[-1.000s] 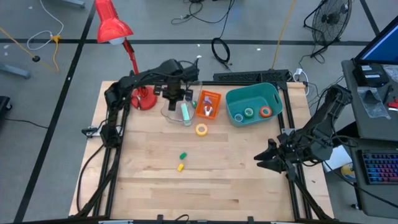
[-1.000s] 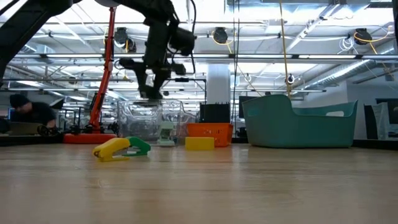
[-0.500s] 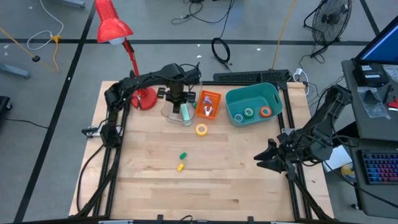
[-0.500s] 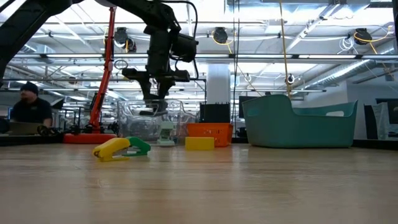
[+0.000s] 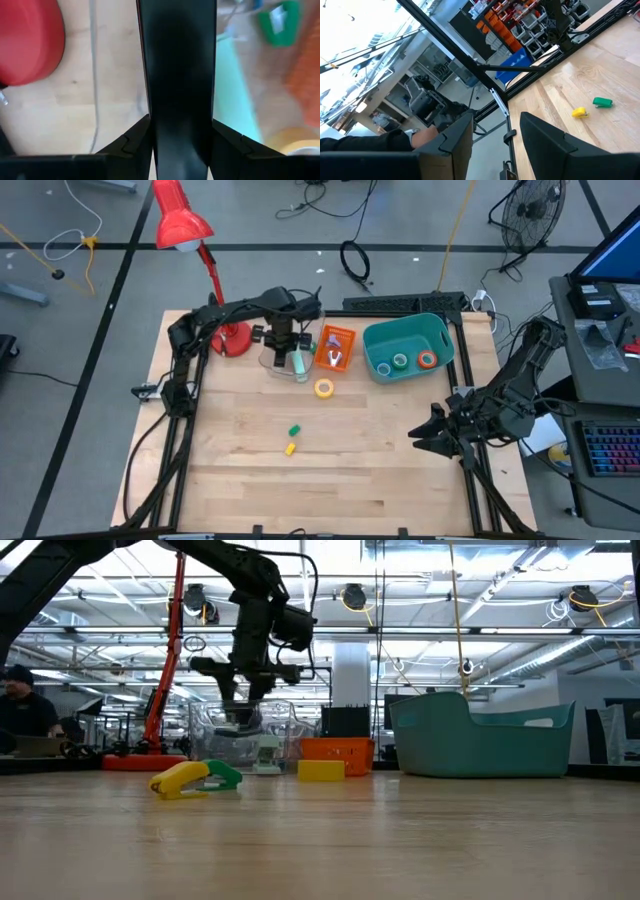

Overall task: Pick and place Stapler, Stapler remover, tape
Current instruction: Put the black stapler into the transparent bin

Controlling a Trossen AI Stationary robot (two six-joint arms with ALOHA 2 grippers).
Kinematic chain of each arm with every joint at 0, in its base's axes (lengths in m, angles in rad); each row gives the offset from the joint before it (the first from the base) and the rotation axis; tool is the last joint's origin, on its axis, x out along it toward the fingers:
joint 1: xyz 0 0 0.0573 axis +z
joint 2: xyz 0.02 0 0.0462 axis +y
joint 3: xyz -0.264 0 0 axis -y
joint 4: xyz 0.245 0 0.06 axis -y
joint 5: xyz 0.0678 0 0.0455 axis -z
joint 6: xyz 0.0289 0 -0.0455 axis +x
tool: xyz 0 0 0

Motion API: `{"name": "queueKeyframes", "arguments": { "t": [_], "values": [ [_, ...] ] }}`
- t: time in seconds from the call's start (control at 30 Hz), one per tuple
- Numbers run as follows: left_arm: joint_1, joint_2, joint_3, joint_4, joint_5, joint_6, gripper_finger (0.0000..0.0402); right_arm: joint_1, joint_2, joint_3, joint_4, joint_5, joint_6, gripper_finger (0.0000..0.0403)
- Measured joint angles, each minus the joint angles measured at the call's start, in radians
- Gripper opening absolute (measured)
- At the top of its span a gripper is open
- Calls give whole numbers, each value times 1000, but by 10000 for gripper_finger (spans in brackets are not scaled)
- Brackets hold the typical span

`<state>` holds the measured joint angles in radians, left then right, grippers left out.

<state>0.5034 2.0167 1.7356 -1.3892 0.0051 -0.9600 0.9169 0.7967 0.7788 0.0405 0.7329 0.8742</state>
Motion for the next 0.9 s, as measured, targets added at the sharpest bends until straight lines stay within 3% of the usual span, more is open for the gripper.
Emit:
{"name": "queueKeyframes", "arguments": {
  "t": [0.17,0.63,0.9],
  "values": [
    [0,0,-56,9,-1,7,152,0,0,0,0,0,2,157],
    [2,0,-68,56,-4,61,152,0,0,0,0,4,3,157],
    [2,1,-140,111,52,59,152,0,0,0,5,26,3,157]
  ]
}}
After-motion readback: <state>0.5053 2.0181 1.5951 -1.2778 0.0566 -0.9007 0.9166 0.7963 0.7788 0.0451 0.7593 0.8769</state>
